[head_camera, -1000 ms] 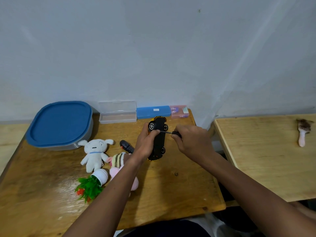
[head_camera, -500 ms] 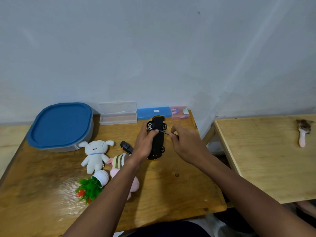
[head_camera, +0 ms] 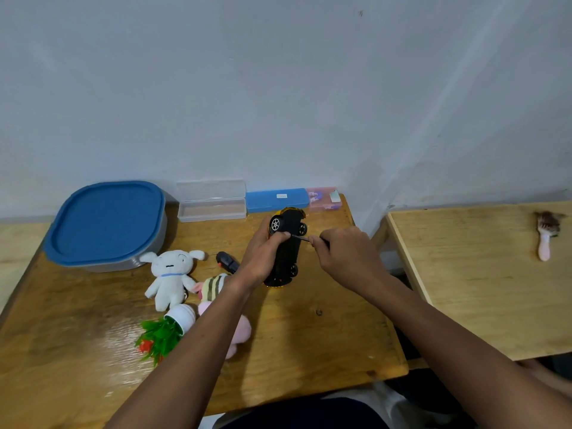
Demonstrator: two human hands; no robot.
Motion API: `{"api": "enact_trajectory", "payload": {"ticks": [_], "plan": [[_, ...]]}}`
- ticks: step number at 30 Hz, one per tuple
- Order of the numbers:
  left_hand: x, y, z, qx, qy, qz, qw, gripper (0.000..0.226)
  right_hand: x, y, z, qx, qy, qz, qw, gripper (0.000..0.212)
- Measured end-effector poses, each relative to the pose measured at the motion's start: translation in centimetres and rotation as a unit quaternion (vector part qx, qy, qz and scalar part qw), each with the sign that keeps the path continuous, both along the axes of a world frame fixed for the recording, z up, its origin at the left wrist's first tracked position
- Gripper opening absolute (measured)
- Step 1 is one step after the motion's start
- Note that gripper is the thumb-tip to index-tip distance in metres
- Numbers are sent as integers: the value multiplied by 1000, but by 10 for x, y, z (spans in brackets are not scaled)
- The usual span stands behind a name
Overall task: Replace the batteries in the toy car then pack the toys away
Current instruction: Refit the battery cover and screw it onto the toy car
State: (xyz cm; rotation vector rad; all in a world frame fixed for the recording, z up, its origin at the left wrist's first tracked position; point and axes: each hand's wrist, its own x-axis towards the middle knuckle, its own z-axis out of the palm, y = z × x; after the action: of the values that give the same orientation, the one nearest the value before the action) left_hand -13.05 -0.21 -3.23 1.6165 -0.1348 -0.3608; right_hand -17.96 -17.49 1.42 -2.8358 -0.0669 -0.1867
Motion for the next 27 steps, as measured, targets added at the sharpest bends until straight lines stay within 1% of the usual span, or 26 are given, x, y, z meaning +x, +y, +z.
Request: {"api": "enact_trajectory", "payload": {"ticks": [2,4,5,7,9,11,12,13,15,18,22,24,26,27], "plan": [[-1,-2,0,-3,11,2,1000,30,-1,-2,2,22,-2,5,1000,37],[-2,-5,0,-4,20,7,1000,37,-1,-6,5,58,4,17,998,18],[-2,-7,0,-6,23,10,1000,40,-1,-8,7,66,10,30,997,18],[-2,-11,-2,-9,30,13,999,41,0,-12,6,54,0,62,997,17],[-2,-16,-3,-9,32,14,999,40,2,-17,6,11,-31,76,997,11],[-1,-19,-5,-16,35,19,999,34,4,-22,5,-51,-50,76,995,19],[0,-20,-5,-16,35,22,999,29,5,-22,3,-63,-48,71,994,26],[1,-22,-5,-10,35,23,999,26,7,-23,1,-53,-37,63,996,31],[4,-25,-5,-1,34,21,999,26,11,-27,-4,14,5,36,999,39],[6,-28,-3,3,49,18,999,27,17,-31,-11,119,59,-19,991,43],[14,-30,-4,4,90,4,996,31,25,-40,-25,196,112,-51,973,43],[17,-32,-10,-24,141,29,989,38,29,-44,-33,252,144,-59,955,34],[18,-35,-13,-75,225,72,969,52,30,-44,-38,334,159,-85,925,17],[18,-36,-12,-93,259,81,958,53,29,-42,-41,375,166,-100,907,10]]}}
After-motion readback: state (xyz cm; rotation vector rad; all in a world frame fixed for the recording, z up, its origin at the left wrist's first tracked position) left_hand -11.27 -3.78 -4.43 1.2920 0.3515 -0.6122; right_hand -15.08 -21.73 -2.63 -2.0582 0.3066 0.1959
